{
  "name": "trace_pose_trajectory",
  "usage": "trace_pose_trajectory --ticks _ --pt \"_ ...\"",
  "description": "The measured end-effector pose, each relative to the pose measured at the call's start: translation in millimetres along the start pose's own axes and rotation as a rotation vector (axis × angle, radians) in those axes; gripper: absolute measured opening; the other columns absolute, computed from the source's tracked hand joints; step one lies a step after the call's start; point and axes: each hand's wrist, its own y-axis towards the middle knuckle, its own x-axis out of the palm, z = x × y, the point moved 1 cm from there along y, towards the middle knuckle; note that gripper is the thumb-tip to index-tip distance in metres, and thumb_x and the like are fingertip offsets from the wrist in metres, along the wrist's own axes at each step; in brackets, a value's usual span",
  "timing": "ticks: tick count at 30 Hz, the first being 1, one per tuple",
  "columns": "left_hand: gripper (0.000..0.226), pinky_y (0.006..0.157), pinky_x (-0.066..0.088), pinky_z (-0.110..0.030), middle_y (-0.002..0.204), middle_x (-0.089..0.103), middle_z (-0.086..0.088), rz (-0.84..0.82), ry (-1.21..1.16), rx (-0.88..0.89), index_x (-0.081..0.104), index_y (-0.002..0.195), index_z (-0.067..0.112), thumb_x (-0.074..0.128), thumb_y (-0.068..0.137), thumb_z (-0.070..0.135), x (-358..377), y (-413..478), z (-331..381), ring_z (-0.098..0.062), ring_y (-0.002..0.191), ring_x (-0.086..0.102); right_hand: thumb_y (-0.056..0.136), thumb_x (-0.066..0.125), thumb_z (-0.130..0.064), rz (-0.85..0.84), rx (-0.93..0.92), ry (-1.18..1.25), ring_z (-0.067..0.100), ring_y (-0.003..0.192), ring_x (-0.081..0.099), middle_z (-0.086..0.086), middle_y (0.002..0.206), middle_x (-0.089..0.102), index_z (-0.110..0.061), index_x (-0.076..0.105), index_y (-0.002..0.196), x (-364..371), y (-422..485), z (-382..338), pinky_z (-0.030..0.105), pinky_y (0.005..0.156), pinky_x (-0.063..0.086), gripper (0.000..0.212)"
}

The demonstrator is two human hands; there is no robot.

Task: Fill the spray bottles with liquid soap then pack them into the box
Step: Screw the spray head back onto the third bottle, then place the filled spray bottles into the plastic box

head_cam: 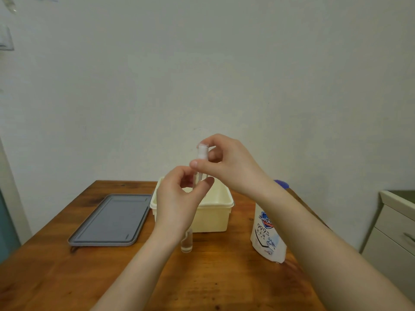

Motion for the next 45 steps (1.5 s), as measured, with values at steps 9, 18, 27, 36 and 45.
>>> trace_pose_trajectory --ticks 9,18,27,36,45 --pt "0.033 0.074 0.058 -0.028 0.093 0.074 -0.008 -0.479 -0.410 -0.268 0.068 0.096 0.010 0.068 0.065 0.022 -20 7 14 -0.022 0.090 0.070 0.088 0.059 -0.013 -0.313 0.061 0.306 0.013 0.099 0.068 -0.002 0.103 0.071 -0.016 0.056 0.119 -29 -1 -2 0.030 0.091 0.053 0.032" --pt "0.013 0.073 0.058 -0.026 0.077 0.074 0.001 -0.305 -0.295 -0.138 0.070 0.088 0.020 0.067 0.077 0.014 -8 7 7 -0.020 0.083 0.071 0.088 0.059 -0.009 -0.161 0.011 0.246 -0.001 0.078 0.067 -0.002 0.090 0.071 -0.010 0.061 0.105 -21 1 5 0.007 0.077 0.050 0.017" --pt "0.012 0.067 0.055 -0.024 0.073 0.068 0.000 -0.143 -0.196 -0.022 0.069 0.087 0.019 0.065 0.081 0.009 7 3 -4 -0.008 0.072 0.063 0.087 0.059 -0.006 0.033 0.017 0.210 0.038 0.092 0.065 0.025 0.094 0.069 0.001 0.062 0.096 -3 -1 14 0.044 0.084 0.051 0.011" --pt "0.011 0.064 0.045 -0.010 0.063 0.062 0.011 -0.127 -0.008 0.009 0.070 0.089 0.014 0.067 0.081 0.021 8 7 -18 0.002 0.063 0.058 0.087 0.060 -0.008 0.040 0.021 0.157 0.029 0.091 0.068 0.018 0.094 0.071 0.001 0.062 0.095 4 3 27 0.041 0.086 0.052 0.013" --pt "0.035 0.068 0.048 -0.021 0.084 0.063 -0.003 -0.302 0.031 -0.043 0.060 0.108 0.029 0.071 0.077 0.018 0 53 -19 -0.014 0.076 0.061 0.095 0.047 -0.023 0.180 0.059 0.198 0.003 0.089 0.065 -0.006 0.094 0.067 -0.021 0.050 0.128 -1 12 50 0.021 0.084 0.050 0.033"
